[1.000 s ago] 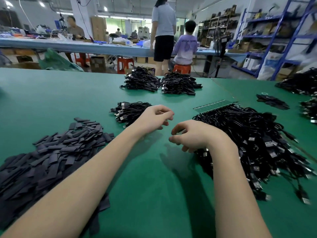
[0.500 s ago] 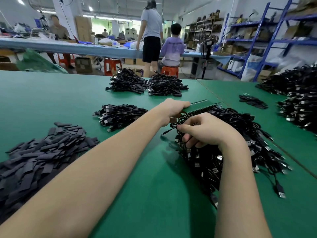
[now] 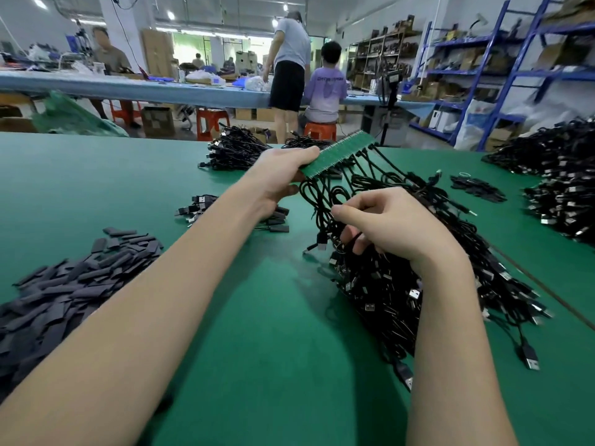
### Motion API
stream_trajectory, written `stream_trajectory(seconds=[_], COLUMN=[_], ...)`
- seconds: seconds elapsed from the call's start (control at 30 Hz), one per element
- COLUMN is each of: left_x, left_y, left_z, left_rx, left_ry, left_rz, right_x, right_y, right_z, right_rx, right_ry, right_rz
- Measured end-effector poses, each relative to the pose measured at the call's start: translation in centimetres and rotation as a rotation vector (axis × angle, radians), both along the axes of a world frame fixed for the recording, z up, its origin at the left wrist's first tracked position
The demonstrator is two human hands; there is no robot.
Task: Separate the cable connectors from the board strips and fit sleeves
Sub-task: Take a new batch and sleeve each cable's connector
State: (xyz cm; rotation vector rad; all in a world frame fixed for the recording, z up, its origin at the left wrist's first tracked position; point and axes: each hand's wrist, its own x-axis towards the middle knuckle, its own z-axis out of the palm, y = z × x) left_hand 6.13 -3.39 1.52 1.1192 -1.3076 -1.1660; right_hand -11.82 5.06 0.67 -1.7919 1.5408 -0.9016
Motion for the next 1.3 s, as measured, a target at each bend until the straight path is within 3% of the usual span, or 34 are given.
stream_trajectory(seconds=[0.23,0.43,0.7,0.83,1.03,1.17,1.3], left_x=[5.8,7.2,7.7,9.1,11.9,12.4,12.3], left_y=[3.4,7.1,7.4,6.6,6.2,6.4,6.9], left_z=[-0.2,-2.1,-2.9,-3.4,-5.8,-6.6,-6.2], left_rx=[-0.074,-0.168,-0.2,-0.216,-0.137,-0.103,-0.027], left_ry=[-0.029,-0.137,-0.22,-0.098,-0.162,-0.165,-0.127], left_rz=[0.208,0.361,0.205,0.303,0.409,0.296,0.084], right_x=[3.9,9.9,12.5,12.0,9.7,7.7,6.2], right_y=[-0.4,-0.4,-1.2,-1.8,-1.8,-1.4,-0.9], right_z=[0.2,-0.9,-3.3,-4.1,-3.2,-1.4,-0.2], right_rx=[-0.268,-0.357,-0.398,-0.274,-0.006,0.078,0.156], right_ry=[0.056,0.125,0.017,-0.199,-0.7,-1.155,-1.268], right_rz=[-0.109,0.114,0.073,-0.064,-0.106,0.048,0.131])
